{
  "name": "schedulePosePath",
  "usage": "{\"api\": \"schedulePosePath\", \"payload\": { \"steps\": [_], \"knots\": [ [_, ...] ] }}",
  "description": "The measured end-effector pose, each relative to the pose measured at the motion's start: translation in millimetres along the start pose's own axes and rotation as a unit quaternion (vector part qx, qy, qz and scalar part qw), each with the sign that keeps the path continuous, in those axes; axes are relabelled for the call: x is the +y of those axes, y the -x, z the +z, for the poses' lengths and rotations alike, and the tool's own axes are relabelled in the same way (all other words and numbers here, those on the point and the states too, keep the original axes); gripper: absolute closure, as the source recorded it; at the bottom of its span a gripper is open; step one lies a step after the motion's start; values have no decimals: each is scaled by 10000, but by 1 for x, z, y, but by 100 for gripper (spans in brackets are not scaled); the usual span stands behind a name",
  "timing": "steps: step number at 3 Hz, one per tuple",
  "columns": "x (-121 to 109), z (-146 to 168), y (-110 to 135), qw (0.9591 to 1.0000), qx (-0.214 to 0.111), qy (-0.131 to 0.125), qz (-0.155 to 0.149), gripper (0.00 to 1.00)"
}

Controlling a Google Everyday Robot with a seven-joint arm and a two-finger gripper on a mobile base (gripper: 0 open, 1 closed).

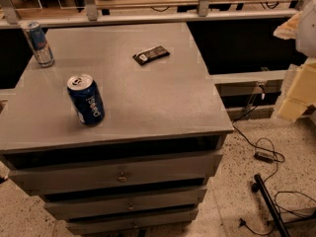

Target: Move rxbar chocolate near pepsi can

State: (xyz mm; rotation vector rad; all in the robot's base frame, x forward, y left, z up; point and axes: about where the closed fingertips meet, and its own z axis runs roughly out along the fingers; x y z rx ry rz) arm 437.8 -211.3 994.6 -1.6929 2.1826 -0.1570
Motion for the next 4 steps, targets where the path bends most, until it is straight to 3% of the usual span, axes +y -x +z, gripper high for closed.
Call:
{"api": "schedulePosePath", "payload": {
  "steps": [1,2,3,4],
  "knots": [
    [-7,1,3,9999,-92,-42,-9,0],
    [-49,8,21,9975,-645,-283,-66,0],
    [-106,45,41,9936,-1054,-406,27,0],
    [-106,45,41,9936,-1054,-406,26,0]
  ]
}}
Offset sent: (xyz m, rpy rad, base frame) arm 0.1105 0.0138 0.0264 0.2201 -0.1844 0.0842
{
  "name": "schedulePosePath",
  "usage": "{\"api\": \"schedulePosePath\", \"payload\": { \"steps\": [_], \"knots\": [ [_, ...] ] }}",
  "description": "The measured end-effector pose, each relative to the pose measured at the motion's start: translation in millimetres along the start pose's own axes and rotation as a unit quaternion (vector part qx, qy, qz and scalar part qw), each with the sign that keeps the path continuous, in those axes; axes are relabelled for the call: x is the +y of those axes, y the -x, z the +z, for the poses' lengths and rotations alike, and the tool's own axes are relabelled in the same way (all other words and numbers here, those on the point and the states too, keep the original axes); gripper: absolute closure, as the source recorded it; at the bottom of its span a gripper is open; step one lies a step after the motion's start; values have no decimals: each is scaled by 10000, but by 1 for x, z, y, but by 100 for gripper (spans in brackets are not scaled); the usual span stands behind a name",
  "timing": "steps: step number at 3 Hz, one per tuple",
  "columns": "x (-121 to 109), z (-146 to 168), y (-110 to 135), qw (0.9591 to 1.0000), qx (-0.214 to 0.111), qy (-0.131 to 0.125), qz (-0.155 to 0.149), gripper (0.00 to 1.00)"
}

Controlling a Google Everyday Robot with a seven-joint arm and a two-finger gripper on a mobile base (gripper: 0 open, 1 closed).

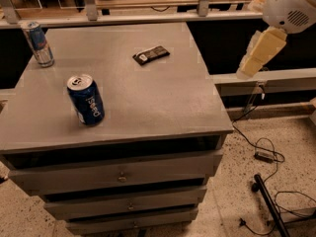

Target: Move rxbar chocolate near pepsi can

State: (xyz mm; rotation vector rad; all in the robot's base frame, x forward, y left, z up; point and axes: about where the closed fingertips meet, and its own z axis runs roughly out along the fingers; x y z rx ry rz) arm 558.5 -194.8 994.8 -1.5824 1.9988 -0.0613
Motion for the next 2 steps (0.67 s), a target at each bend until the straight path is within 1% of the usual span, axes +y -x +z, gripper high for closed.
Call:
{"api": "schedulePosePath", "payload": {
  "steps": [1,2],
  "knots": [
    [-10,26,11,9989,-434,33,148,0],
    [-29,49,22,9948,-941,-105,376,0]
  ]
}}
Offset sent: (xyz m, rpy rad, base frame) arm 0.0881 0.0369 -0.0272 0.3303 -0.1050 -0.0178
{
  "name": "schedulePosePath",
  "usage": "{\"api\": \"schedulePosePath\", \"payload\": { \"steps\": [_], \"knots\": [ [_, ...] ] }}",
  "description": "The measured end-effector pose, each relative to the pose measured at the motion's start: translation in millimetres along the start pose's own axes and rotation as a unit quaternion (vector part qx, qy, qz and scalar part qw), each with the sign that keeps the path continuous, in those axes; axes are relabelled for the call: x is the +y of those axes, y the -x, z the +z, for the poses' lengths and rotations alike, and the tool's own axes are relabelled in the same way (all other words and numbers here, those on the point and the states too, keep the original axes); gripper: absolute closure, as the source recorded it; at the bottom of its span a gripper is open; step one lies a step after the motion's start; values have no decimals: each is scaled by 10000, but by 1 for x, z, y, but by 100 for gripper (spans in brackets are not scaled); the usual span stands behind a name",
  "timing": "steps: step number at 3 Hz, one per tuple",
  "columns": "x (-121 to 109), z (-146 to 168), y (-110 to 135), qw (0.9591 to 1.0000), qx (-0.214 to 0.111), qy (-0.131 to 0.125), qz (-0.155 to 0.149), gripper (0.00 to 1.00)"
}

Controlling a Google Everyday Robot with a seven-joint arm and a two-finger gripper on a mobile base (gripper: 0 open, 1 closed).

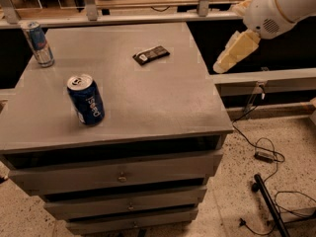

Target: Move rxbar chocolate near pepsi can

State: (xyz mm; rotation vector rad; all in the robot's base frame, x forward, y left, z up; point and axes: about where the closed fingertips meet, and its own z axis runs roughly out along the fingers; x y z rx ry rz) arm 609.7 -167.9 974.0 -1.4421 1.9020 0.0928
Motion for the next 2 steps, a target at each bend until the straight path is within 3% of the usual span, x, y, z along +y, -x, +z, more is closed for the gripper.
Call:
{"api": "schedulePosePath", "payload": {
  "steps": [1,2],
  "knots": [
    [-27,12,15,9966,-774,-216,167,0],
    [-53,27,35,9865,-1573,-290,340,0]
  ]
}}
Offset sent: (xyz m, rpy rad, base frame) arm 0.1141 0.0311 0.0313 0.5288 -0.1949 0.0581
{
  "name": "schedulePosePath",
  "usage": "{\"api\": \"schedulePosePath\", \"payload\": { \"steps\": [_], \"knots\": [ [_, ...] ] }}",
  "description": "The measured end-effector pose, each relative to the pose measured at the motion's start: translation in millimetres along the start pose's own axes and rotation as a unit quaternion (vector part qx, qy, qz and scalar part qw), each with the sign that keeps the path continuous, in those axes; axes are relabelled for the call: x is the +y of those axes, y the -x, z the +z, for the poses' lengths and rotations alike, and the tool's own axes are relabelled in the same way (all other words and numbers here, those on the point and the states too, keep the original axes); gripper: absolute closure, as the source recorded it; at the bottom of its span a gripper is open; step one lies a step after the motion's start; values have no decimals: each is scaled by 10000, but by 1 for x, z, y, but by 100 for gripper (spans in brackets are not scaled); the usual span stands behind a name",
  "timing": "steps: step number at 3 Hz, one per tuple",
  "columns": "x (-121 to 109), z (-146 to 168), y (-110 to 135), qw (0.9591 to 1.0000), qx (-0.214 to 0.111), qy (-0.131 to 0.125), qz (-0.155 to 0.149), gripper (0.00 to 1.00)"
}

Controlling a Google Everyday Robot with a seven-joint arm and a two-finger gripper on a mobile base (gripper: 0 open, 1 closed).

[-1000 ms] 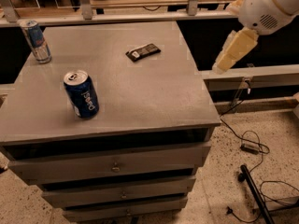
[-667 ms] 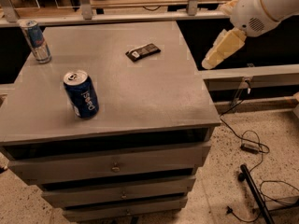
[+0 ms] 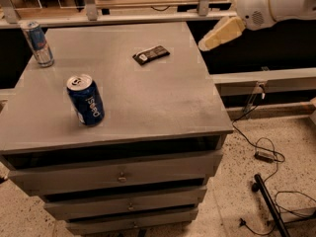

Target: Move rxbar chocolate near pepsi can

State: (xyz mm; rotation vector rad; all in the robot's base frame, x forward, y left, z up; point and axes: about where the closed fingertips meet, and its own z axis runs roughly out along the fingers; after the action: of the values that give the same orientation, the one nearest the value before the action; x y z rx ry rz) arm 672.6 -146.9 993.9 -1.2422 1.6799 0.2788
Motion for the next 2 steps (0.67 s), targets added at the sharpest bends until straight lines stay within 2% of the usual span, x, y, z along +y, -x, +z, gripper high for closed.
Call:
{"api": "schedulePosePath", "payload": {
  "steps": [1,2],
  "knots": [
    [-24,95,19,9962,-720,362,333,0],
    [-24,95,19,9962,-720,362,333,0]
  ]
}}
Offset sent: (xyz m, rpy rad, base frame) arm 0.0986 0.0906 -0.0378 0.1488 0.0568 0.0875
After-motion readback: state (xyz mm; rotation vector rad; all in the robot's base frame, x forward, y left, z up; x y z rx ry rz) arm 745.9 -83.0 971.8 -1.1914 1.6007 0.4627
